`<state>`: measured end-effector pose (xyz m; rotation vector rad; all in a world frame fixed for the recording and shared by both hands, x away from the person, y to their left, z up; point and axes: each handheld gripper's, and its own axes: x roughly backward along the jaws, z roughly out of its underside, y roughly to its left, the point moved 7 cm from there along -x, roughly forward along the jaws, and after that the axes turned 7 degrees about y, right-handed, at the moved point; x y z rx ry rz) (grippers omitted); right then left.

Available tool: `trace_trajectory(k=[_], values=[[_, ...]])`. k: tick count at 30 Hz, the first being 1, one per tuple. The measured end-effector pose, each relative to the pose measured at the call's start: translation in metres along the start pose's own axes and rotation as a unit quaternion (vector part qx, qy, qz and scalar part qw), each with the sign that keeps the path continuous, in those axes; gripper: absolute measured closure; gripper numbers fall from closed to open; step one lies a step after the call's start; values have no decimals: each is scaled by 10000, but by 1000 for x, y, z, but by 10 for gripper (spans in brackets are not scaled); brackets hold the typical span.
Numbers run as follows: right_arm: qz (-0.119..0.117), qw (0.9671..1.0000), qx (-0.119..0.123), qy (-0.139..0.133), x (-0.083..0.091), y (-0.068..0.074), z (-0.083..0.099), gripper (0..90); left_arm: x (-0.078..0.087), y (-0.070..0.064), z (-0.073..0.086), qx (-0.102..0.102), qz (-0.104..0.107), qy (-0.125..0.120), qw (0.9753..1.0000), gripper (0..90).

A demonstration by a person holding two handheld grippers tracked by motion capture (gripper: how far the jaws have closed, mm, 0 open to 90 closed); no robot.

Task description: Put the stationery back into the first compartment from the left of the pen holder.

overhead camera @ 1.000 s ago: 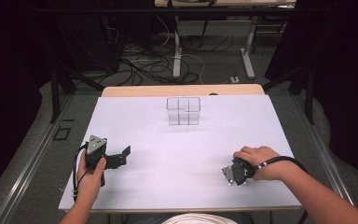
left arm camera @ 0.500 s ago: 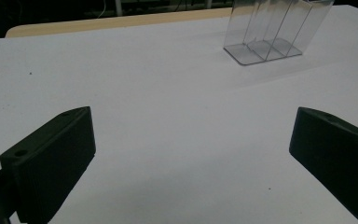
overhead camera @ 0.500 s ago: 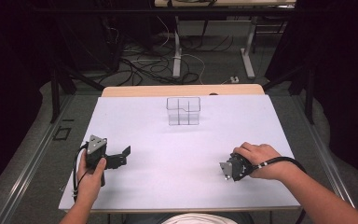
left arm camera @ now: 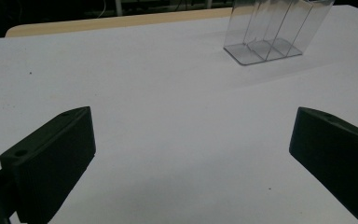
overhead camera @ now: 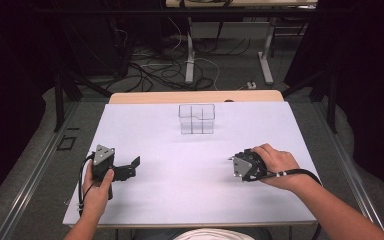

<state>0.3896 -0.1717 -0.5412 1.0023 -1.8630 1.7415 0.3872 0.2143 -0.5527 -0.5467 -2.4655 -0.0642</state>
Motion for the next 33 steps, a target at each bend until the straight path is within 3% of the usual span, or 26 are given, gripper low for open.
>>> trace_trajectory(k=[2, 3, 4, 5, 6, 9, 10, 12, 14, 20, 30, 33], values=[[103, 9995, -281, -42, 0, -5, -1, 797, 0, 0, 0, -10, 5, 7, 10000, 2], [171, 9995, -264, -56, -1, -10, -1, 797, 0, 0, 0, -11, 3, 5, 10000, 2], [203, 9989, -415, -94, -1, -13, -1, 797, 0, 0, 0, -11, 4, 6, 10000, 2], [84, 9985, -536, 98, 2, -15, 1, 797, 0, 0, 0, -6, 5, 8, 10000, 2], [252, 9971, -695, -166, 0, -20, -2, 797, 0, 0, 0, -1, 1, 6, 10000, 2], [278, 9923, -1161, -333, -1, -30, -3, 798, 0, 0, 0, 10, -1, -4, 10000, 2], [176, 9919, -1235, -222, 0, -31, -2, 797, 0, 0, 0, 10, 0, -1, 10000, 2], [233, 9875, -1527, -310, -1, -38, -4, 798, 0, 0, 0, 11, 2, -1, 10000, 2], [117, 9843, -1729, -331, -2, -44, -5, 797, 0, 0, 0, 7, 0, -1, 10000, 2], [29, 9695, -2362, -649, -5, -63, -13, 797, 0, 1, 0, 7, 3, -2, 10000, 2], [-124, 9370, -3342, -1012, -8, -94, -19, 797, 0, 1, 0, 9, 7, -7, 10000, 2], [-160, 9256, -3612, -1122, -9, -103, -20, 797, -1, 1, 0, 12, 9, -10, 10000, 2]])
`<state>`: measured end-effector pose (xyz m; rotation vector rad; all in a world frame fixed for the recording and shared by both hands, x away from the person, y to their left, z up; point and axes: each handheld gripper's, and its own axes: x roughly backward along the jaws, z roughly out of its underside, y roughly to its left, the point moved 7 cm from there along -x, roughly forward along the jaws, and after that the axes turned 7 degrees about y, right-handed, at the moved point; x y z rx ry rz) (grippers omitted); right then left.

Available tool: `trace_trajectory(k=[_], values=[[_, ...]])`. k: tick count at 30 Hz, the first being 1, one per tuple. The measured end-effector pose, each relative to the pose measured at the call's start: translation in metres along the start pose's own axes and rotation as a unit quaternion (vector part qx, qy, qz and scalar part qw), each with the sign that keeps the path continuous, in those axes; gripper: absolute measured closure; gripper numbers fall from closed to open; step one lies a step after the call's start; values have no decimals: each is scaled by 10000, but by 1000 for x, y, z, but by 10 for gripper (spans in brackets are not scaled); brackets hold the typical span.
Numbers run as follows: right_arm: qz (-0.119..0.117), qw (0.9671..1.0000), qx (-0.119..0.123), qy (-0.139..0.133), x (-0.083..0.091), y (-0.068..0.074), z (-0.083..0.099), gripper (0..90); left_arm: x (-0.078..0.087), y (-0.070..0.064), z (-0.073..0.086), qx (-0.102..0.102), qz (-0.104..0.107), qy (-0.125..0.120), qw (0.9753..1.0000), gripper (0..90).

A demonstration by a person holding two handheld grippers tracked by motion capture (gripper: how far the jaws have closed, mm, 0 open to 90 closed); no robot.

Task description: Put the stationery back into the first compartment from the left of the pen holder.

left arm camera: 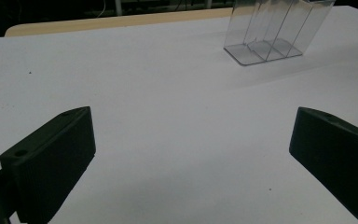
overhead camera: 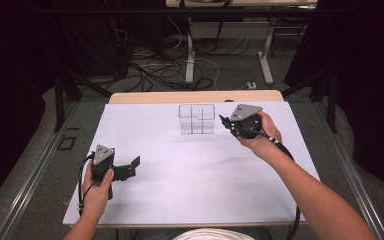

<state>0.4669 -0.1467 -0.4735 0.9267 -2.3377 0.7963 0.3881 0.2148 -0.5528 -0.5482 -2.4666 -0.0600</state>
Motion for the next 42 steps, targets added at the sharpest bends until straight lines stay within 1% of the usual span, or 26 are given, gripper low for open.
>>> trace_trajectory(k=[1, 4, 6, 8, 12, 18, 19, 22, 23, 27, 30, 33, 34, 35, 38, 41, 42], values=[[-28, 9999, -97, -37, -1, -1, -3, 797, 0, 0, 0, 2, 2, -2, 10000, 2], [-64, 9995, -285, -136, -3, -5, -11, 797, 0, 0, 0, -2, 6, 4, 10000, 2], [-82, 9991, -386, -185, -4, -7, -17, 797, 0, 0, 0, -1, 7, 13, 10000, 2], [-118, 9983, -486, -304, -7, -8, -24, 797, 0, 1, 0, -1, 8, 10, 10000, 2], [-152, 9966, -669, -451, -12, -11, -38, 797, 0, 1, 0, 17, 8, 5, 10000, 2], [-213, 9912, -1040, -787, -21, -14, -59, 797, 1, 2, 0, 29, -6, -8, 10000, 2], [-204, 9897, -1122, -867, -23, -15, -62, 797, 1, 2, 0, 27, -2, -9, 10000, 2], [-223, 9864, -1272, -1013, -27, -16, -71, 797, 2, 1, 0, 11, 5, -6, 10000, 2], [-218, 9848, -1360, -1060, -29, -16, -73, 797, 2, 1, 0, 12, 7, -16, 10000, 2], [-164, 9815, -1467, -1219, -35, -18, -82, 797, 2, 2, 0, 12, 13, -19, 10000, 2], [-143, 9785, -1570, -1332, -39, -19, -87, 797, 3, 2, 0, 22, 21, -20, 10000, 2], [-90, 9773, -1596, -1392, -44, -21, -90, 797, 3, 2, 0, 9, 19, -27, 10000, 2], [-79, 9763, -1626, -1422, -45, -21, -92, 797, 3, 2, 0, 12, 21, -27, 10000, 2], [-63, 9747, -1680, -1469, -47, -21, -93, 797, 3, 2, 0, 13, 21, -26, 10000, 2], [-44, 9737, -1711, -1506, -51, -22, -95, 797, 3, 2, 0, 16, 21, -38, 10000, 2], [-10, 9708, -1821, -1559, -55, -23, -97, 797, 4, 2, -1, 26, 22, -56, 10000, 2], [6, 9689, -1867, -1624, -56, -24, -98, 797, 4, 2, -1, 26, 24, -50, 10000, 2]])
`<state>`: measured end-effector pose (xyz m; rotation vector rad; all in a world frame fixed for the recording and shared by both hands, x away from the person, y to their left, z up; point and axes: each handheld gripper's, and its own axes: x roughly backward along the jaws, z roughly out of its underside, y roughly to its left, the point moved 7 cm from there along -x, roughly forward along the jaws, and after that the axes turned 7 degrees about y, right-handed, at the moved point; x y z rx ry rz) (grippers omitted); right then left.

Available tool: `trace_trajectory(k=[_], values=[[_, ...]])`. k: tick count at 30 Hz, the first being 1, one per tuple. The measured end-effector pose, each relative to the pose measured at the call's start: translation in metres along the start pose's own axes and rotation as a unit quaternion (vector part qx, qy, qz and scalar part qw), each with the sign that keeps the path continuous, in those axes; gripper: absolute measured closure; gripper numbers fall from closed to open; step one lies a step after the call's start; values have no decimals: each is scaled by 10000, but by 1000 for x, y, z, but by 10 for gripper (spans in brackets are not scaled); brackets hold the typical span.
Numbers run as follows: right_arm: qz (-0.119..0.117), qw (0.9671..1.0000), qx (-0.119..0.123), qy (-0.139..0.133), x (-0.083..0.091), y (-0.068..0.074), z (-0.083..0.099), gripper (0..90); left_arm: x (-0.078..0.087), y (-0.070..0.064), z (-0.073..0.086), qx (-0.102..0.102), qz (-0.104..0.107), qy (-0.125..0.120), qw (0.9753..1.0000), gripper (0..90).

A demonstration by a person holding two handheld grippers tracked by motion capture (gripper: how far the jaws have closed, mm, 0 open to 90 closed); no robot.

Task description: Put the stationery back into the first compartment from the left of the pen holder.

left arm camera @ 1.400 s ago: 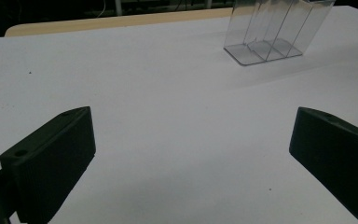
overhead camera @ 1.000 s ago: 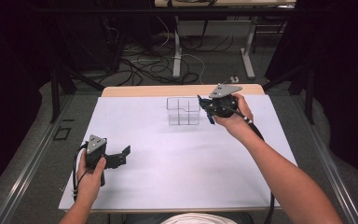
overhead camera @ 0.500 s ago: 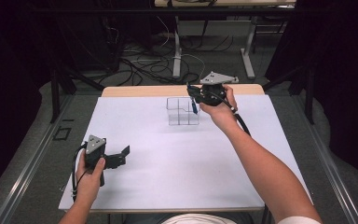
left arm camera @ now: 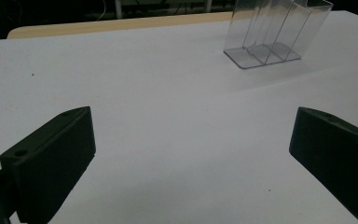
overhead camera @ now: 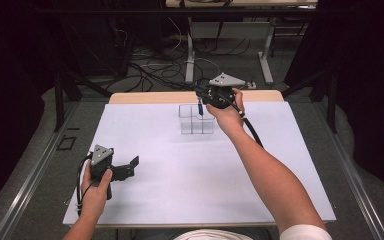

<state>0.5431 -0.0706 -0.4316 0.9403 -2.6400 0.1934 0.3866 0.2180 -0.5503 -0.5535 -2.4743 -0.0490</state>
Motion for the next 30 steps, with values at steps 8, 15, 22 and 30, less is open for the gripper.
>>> trace_trajectory(k=[8, 15, 22, 30], values=[[55, 9998, -121, -171, -9, -1, -4, 796, 0, 0, 0, 8, 17, -1, 10000, 2], [26, 9996, -158, -214, -19, 1, -2, 796, 0, 0, 0, 40, 26, -5, 10000, 2], [2, 9992, -259, -315, -29, 5, -1, 796, 1, 1, -1, 59, 25, -41, 10000, 2], [-67, 9994, -253, -235, -41, 11, 5, 796, 1, 1, -1, 69, 39, -38, 10000, 2]])
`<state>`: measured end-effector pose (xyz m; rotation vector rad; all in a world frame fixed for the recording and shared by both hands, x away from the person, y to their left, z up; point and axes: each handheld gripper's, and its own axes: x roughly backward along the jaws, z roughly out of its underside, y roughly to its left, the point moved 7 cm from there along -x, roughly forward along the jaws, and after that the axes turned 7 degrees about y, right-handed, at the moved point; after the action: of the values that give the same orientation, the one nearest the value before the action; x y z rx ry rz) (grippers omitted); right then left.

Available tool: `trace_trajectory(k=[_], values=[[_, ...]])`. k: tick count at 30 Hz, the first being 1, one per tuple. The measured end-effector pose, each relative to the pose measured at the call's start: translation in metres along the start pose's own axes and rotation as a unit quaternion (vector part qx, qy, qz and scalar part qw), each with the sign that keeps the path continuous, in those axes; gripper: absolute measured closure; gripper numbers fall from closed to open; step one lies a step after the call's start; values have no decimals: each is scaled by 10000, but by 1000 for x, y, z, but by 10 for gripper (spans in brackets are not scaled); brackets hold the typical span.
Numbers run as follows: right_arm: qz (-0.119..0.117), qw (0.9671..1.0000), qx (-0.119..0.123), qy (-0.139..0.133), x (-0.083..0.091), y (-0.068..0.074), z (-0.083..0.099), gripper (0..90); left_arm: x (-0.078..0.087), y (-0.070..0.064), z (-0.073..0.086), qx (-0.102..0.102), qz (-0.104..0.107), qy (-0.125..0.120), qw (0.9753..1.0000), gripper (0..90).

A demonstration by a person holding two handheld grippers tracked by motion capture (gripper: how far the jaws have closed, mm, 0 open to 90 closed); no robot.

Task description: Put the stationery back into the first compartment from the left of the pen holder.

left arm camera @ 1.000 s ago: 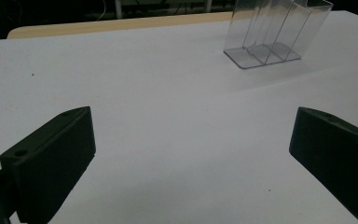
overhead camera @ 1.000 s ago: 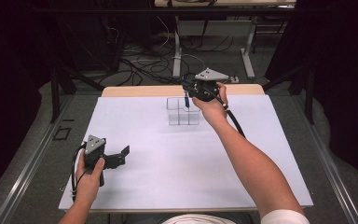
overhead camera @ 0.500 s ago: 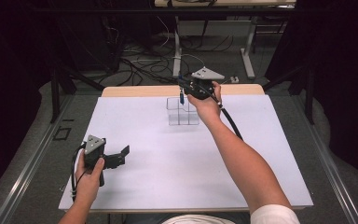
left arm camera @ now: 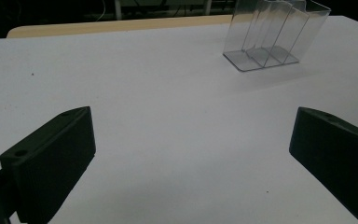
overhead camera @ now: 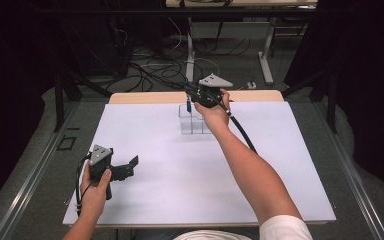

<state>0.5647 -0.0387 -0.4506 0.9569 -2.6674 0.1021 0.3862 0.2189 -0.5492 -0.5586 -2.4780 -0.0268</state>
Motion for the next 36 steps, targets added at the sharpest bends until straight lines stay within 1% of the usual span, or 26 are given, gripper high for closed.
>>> trace_trajectory(k=[1, 3, 4, 5, 6, 7, 8, 9, 10, 11, 13, 14, 18, 19, 20, 21, 22, 23, 24, 26, 29, 30, 33, 34, 35, 36], values=[[-1, 10000, 3, 36, -1, 1, 2, 796, 0, 0, 0, 3, 3, -5, 10000, 2], [-16, 10000, 88, -2, -5, 2, 3, 796, 0, 0, 0, -3, 1, -15, 10000, 2], [-9, 9999, 71, 78, -5, 3, 5, 796, 0, 0, 0, 3, 4, -14, 10000, 2], [-19, 10000, 81, 30, -7, 4, 5, 796, 0, 0, 0, -2, 2, -13, 10000, 2], [-34, 9999, 93, 36, -7, 5, 6, 796, 0, 0, 0, 0, 4, -8, 10000, 2], [-23, 9998, 139, 105, -7, 5, 7, 796, 0, 0, 0, 5, 8, -3, 10000, 2], [-15, 9998, 120, 142, -8, 5, 8, 795, 0, 0, 0, -2, 8, -9, 10000, 2], [-37, 9999, 104, 83, -9, 6, 7, 795, 0, 0, 0, -6, 7, -10, 10000, 2], [-41, 9998, 143, 108, -9, 5, 8, 795, 0, 0, 0, -14, 7, -5, 10000, 2], [-47, 9998, 127, 173, -9, 6, 10, 795, -1, 0, 0, -22, 4, 9, 10000, 2], [-48, 9996, 170, 198, -10, 6, 12, 794, -1, 0, 0, -25, 8, 10, 10000, 2], [-58, 9995, 166, 279, -11, 6, 13, 794, -1, -1, 0, -30, 6, 13, 10000, 2], [-130, 9990, 201, 378, -13, 9, 19, 794, -1, -1, 0, -32, 5, 17, 10000, 2], [-124, 9986, 246, 458, -13, 9, 20, 794, -1, -1, 0, -33, 5, 18, 10000, 2], [-142, 9986, 251, 433, -14, 10, 21, 794, -1, -1, 0, -32, 6, 20, 10000, 2], [-128, 9983, 243, 505, -14, 10, 23, 794, -1, -1, 0, -32, 3, 19, 10000, 2], [-142, 9984, 269, 472, -15, 10, 24, 794, -1, -1, 0, -30, 4, 18, 10000, 2], [-143, 9981, 281, 530, -15, 10, 25, 794, -1, -1, 0, -29, 4, 18, 10000, 2], [-144, 9981, 300, 527, -16, 10, 26, 794, -1, -1, 0, -28, 9, 20, 10000, 2], [-156, 9979, 245, 586, -16, 11, 27, 793, -1, -1, 0, -31, 9, 21, 10000, 2], [-213, 9969, 299, 697, -16, 11, 29, 793, -1, -1, 0, -33, 8, 18, 10000, 2], [-194, 9972, 260, 668, -16, 11, 29, 792, -1, -1, 0, -34, 9, 18, 10000, 2], [-227, 9969, 229, 724, -16, 12, 30, 789, -1, -1, 0, -39, 5, 20, 10000, 2], [-243, 9960, 249, 829, -15, 12, 32, 783, -1, -1, 0, -39, 5, 19, 10000, 2], [-248, 9962, 204, 808, -15, 12, 31, 762, -1, -1, 0, -40, 4, 19, 10000, 2], [-270, 9969, 181, 710, -15, 12, 30, 739, -1, -1, 0, -44, 4, 16, 10000, 2]])
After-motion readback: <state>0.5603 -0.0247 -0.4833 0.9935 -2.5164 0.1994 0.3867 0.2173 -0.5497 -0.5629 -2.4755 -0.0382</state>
